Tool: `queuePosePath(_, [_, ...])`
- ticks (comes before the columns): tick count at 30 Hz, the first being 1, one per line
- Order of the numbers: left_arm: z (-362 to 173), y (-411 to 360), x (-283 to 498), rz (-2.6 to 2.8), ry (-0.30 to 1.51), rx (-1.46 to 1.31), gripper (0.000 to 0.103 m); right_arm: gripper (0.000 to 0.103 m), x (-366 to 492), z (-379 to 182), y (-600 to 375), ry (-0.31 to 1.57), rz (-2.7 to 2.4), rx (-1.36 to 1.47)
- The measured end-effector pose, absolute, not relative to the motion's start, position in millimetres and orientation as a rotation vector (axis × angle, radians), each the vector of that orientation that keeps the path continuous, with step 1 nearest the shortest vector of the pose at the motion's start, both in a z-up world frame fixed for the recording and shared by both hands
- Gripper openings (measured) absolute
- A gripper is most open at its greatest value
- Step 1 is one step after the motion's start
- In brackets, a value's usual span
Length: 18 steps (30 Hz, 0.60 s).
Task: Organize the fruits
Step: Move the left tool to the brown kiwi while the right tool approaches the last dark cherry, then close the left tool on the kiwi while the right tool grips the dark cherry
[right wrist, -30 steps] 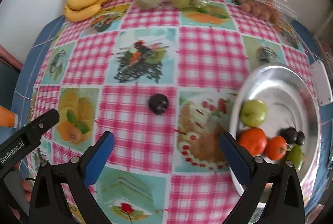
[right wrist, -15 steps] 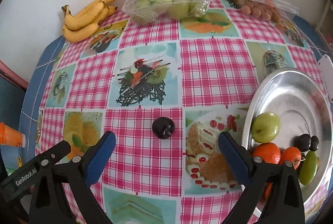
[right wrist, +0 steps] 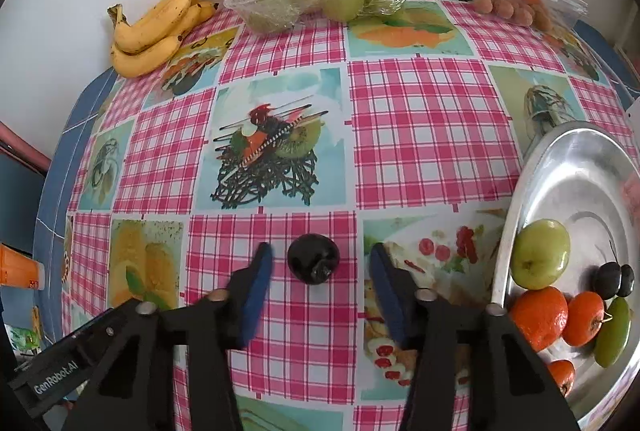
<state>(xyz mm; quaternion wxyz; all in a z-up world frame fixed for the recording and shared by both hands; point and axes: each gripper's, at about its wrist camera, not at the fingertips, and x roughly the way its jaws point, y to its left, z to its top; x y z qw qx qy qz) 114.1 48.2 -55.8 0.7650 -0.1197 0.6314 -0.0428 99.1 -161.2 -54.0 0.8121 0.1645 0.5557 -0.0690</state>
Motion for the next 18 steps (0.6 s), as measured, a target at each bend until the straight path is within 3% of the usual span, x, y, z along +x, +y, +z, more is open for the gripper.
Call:
queuePosePath(12, [-60.5,48.6,114.7,-0.102,1.376,-0.258,0.029,0.035,104.0,-61.4,-156.0,1.198,-0.15,0.353])
queuePosePath(18, [-59.3,47.6,115.2,-0.117,1.368,-0.25,0.029,0.028,106.0,-62.2,-153.3,1.197,-0.142,0.357])
